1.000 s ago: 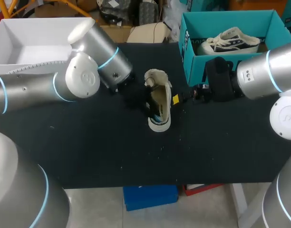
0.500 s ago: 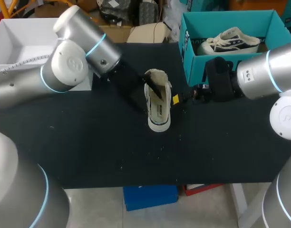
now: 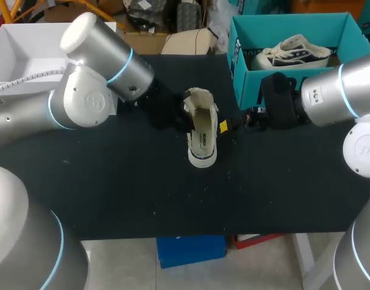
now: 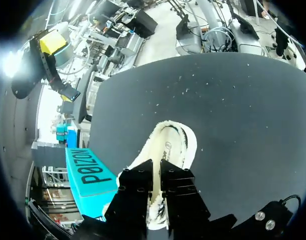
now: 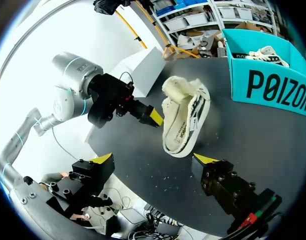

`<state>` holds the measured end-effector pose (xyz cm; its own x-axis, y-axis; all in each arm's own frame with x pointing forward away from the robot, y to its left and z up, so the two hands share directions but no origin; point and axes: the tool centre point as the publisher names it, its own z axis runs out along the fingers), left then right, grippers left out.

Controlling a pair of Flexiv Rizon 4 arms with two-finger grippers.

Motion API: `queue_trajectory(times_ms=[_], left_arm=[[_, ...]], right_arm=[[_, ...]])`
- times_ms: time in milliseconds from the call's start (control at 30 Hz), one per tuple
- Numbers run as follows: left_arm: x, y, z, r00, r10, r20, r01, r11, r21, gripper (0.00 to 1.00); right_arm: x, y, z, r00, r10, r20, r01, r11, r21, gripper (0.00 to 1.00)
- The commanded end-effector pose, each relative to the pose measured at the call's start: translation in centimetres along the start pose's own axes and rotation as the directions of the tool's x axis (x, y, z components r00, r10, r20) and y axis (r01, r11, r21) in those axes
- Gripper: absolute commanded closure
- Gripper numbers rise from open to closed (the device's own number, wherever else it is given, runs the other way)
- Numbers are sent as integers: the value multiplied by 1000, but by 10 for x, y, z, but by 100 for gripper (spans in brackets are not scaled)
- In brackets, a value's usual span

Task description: Take the shoe out of the shoebox, open the shoe tongue, remove and reinsert the insole, then place the shoe into the shoebox

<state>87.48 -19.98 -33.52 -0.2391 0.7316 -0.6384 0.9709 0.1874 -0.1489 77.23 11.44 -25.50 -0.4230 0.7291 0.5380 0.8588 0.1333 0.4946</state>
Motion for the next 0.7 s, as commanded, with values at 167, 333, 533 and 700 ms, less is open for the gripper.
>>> queue_trajectory(times_ms=[167, 333, 533, 700], left_arm=[[-2, 21, -31, 914, -193, 358, 195, 980, 30, 100], [-13, 46, -46, 788, -291, 543, 294, 952, 83, 100], [-31, 83, -52, 725, -340, 598, 373, 925, 73, 100], [-52, 115, -51, 778, -328, 535, 385, 923, 6, 100]], right_arm=[[1, 1, 1, 1000, 0, 2, 0, 1000, 2, 0], [1, 1, 1, 1000, 0, 2, 0, 1000, 2, 0], [1, 1, 1, 1000, 0, 2, 0, 1000, 2, 0], [1, 1, 1, 1000, 0, 2, 0, 1000, 2, 0]])
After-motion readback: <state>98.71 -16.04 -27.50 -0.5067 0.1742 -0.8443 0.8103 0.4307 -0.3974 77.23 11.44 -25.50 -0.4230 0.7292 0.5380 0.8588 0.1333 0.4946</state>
